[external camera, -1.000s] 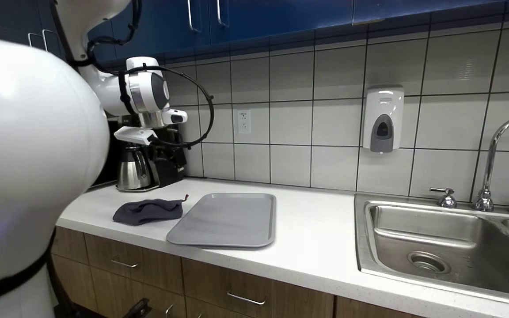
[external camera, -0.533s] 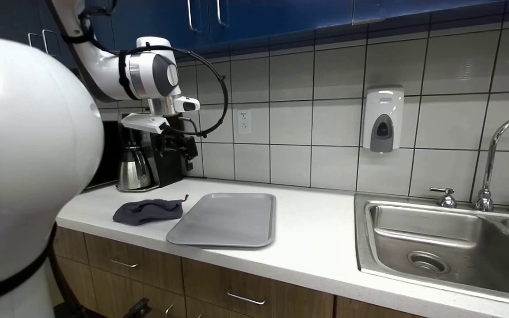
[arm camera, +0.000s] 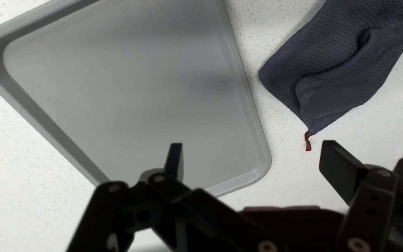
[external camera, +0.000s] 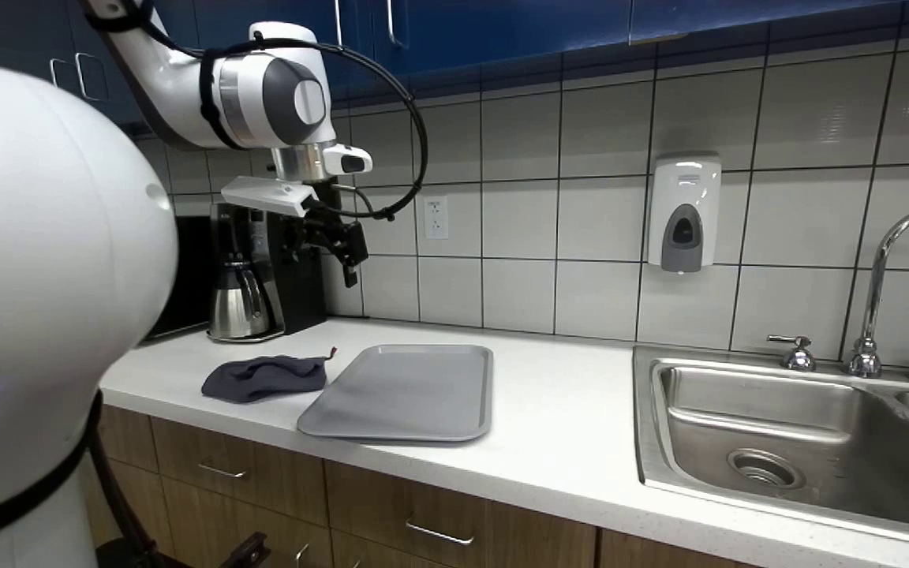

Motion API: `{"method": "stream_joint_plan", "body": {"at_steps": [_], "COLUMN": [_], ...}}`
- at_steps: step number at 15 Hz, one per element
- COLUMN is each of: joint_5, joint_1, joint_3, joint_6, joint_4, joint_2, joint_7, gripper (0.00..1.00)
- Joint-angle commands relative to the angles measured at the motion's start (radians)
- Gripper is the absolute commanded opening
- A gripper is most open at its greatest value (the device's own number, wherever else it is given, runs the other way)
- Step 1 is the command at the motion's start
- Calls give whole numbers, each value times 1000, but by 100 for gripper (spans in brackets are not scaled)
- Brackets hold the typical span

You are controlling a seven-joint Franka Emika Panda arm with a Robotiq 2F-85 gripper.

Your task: Put the towel on the counter.

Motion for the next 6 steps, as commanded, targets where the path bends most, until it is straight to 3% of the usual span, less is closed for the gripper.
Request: {"method": "stream_joint_plan", "body": {"at_steps": [1, 3, 6], "joint_5": [20, 16, 16], "joint_1": [-26, -35, -34], "joint_3": [3, 21, 18], "joint_6": [-9, -5, -6], "joint_4": [-76, -38, -62], "joint_2": [-110, -58, -86], "joint_7": [-111, -77, -98], "gripper": [100, 100, 100]}}
